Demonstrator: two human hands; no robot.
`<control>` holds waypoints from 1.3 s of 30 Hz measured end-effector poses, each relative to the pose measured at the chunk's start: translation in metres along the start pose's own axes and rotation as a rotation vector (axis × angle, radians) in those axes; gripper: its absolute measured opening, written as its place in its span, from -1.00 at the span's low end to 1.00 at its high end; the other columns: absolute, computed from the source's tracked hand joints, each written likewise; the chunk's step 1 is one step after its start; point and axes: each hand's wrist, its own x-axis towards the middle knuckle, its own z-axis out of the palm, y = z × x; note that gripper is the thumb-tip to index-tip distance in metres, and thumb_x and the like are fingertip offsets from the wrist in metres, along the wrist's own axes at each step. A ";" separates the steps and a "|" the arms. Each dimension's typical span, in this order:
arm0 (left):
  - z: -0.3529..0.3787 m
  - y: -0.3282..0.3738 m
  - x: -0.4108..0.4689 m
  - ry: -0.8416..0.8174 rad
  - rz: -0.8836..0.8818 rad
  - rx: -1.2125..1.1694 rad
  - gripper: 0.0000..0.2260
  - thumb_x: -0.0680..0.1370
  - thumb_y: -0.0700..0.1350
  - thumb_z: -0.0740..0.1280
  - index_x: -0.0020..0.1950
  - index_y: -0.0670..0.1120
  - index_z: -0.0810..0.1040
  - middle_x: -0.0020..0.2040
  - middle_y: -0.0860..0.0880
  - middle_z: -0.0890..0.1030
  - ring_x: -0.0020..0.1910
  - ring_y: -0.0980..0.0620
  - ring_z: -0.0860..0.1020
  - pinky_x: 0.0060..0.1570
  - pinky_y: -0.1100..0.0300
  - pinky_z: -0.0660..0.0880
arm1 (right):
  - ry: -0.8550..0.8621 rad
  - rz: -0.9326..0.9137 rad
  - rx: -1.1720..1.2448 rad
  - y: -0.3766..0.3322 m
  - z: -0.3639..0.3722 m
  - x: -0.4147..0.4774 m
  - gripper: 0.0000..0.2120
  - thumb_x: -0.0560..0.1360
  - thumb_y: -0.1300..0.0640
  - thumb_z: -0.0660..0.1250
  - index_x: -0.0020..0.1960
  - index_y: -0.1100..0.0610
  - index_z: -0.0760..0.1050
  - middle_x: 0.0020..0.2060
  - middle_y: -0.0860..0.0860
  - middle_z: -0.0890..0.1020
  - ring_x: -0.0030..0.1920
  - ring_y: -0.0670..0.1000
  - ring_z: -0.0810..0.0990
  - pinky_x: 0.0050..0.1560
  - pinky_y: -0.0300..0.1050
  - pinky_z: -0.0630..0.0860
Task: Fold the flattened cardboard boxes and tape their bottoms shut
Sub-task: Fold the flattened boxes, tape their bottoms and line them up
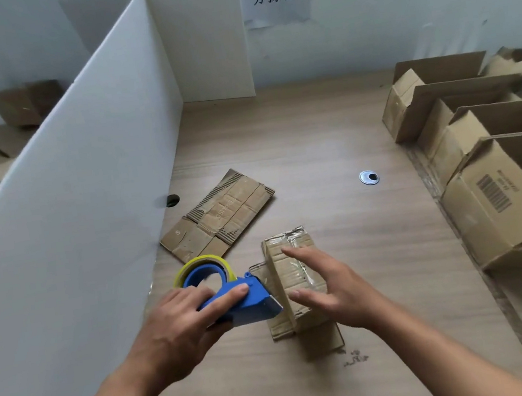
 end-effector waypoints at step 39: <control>0.021 -0.002 0.034 -0.783 -0.663 -0.440 -0.48 0.32 0.21 0.23 0.29 0.48 0.34 0.27 0.24 0.53 0.20 0.17 0.49 0.25 0.16 0.42 | 0.311 0.759 -0.003 0.111 -0.013 -0.051 -0.64 0.53 -0.05 0.41 -0.22 0.23 0.48 -0.31 0.05 0.55 -0.24 0.07 0.50 -0.22 -0.05 0.34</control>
